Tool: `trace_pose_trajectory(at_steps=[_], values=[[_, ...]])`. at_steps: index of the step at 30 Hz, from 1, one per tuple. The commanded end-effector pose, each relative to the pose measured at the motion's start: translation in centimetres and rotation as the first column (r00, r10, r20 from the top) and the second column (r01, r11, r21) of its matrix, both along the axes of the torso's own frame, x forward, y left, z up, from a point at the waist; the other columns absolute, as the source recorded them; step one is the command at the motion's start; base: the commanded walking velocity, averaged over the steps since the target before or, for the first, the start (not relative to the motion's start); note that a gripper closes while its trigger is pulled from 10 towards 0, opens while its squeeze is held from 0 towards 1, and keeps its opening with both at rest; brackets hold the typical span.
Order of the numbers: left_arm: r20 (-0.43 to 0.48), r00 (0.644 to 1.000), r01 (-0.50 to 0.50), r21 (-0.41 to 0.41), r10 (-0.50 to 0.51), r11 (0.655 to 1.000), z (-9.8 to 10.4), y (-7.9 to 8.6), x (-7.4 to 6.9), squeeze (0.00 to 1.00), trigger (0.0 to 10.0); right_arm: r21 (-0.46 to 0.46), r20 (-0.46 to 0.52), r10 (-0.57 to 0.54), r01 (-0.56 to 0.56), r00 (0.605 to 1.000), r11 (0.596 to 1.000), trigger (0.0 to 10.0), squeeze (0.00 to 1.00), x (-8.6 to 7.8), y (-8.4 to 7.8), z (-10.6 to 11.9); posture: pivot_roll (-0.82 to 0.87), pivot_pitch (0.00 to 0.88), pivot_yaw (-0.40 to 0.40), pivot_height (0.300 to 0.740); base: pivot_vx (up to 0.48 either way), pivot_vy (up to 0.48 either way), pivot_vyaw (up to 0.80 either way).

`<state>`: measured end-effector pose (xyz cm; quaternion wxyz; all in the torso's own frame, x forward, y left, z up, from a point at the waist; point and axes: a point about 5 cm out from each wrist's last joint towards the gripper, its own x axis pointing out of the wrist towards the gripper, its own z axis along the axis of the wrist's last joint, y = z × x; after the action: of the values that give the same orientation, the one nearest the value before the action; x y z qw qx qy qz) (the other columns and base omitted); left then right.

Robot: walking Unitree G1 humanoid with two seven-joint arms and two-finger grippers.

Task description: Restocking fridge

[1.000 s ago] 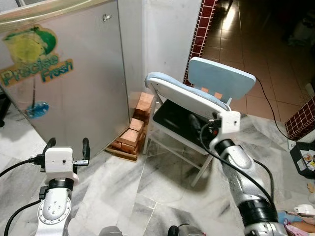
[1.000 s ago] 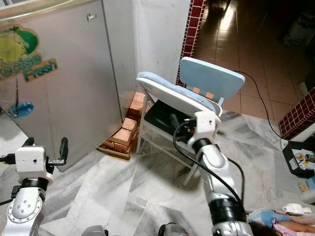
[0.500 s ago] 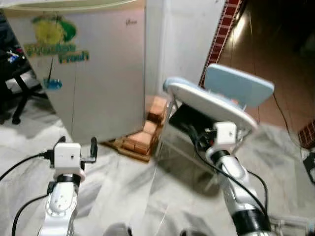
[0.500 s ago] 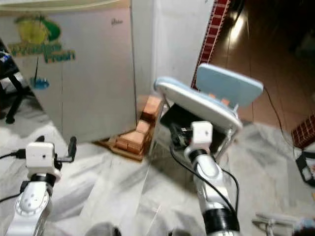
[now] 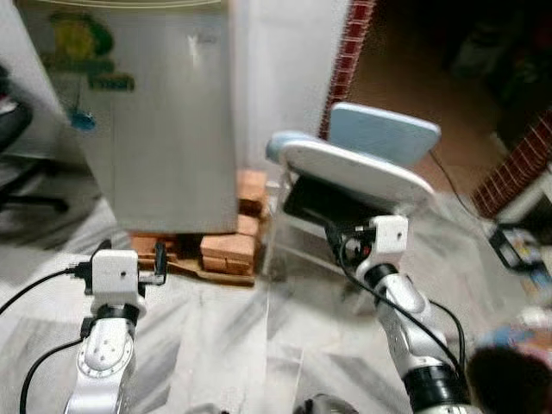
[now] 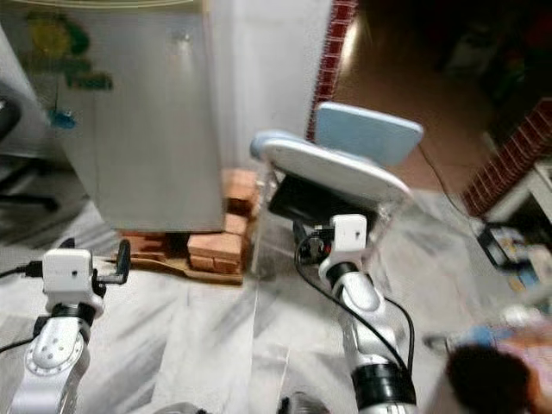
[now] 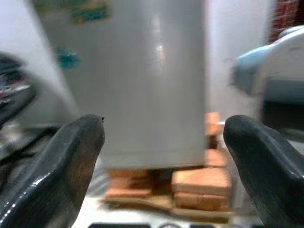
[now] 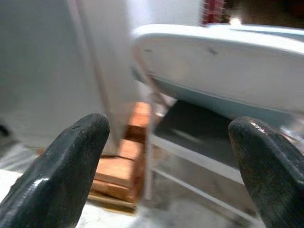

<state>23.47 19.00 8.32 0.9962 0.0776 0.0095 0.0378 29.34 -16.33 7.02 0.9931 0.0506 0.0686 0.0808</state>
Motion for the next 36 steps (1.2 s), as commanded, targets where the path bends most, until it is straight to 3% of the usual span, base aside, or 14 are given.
trace_pose_trajectory(at_steps=[1, 9, 16, 20, 24, 28, 36], values=[[-0.015, 1.0, -0.017, 0.015, 0.018, 1.0, -0.4, 0.6, -0.5, 0.0, 10.0, 0.016, 0.022, 0.006, -0.006, 1.0, 1.0, 10.0, 0.0, 0.3, 0.3, 0.5, 0.03, 0.022, -0.004, 0.74, 0.0, 0.48, 0.0], [-0.019, 1.0, -0.02, 0.013, 0.02, 1.0, -0.4, 0.6, -0.4, 0.0, 10.0, -0.009, -0.002, -0.017, 0.017, 1.0, 1.0, 10.0, 0.0, 0.4, -0.3, 0.1, 0.03, 0.027, -0.007, 0.74, 0.0, 0.48, 0.0], [-0.01, 1.0, -0.011, 0.022, 0.011, 1.0, -0.3, 0.5, 0.0, 0.0, 10.0, -0.109, 0.034, -0.025, 0.029, 0.999, 0.994, 10.0, 0.0, 0.5, 0.1, 0.0, 0.04, 0.031, 0.002, 0.74, 0.0, 0.48, 0.0], [0.007, 1.0, -0.006, 0.032, 0.006, 0.999, 0.3, 0.6, 0.5, 0.0, 10.0, -0.096, 0.043, -0.035, 0.039, 0.998, 0.995, 10.0, 0.0, 0.9, 0.4, 0.1, 0.05, 0.042, 0.006, 0.74, 0.0, 0.48, 0.0], [0.017, 1.0, 0.011, 0.033, -0.011, 0.999, 0.4, -0.4, 0.4, 0.0, 10.0, -0.077, 0.03, -0.019, 0.022, 0.999, 0.997, 10.0, 0.0, 0.8, 0.4, 0.0, 0.07, 0.069, -0.013, 0.74, 0.0, 0.453, 0.0], [0.025, 0.999, 0.037, 0.046, -0.039, 0.998, 0.2, -2.3, -0.2, 0.0, 10.0, -0.069, 0.029, 0.006, -0.004, 1.0, 0.998, 10.0, 0.0, 0.6, 0.6, -0.2, 0.08, 0.078, -0.034, 0.74, 0.0, 0.0, 0.0], [0.033, 0.999, -0.03, 0.032, 0.029, 0.999, 0.2, -2.2, -0.5, 0.0, 10.0, -0.066, 0.042, 0.05, -0.047, 0.998, 0.997, 10.0, 0.0, 0.7, 1.0, 0.1, 0.08, 0.09, -0.066, 0.74, 0.0, 0.0, 0.0]])
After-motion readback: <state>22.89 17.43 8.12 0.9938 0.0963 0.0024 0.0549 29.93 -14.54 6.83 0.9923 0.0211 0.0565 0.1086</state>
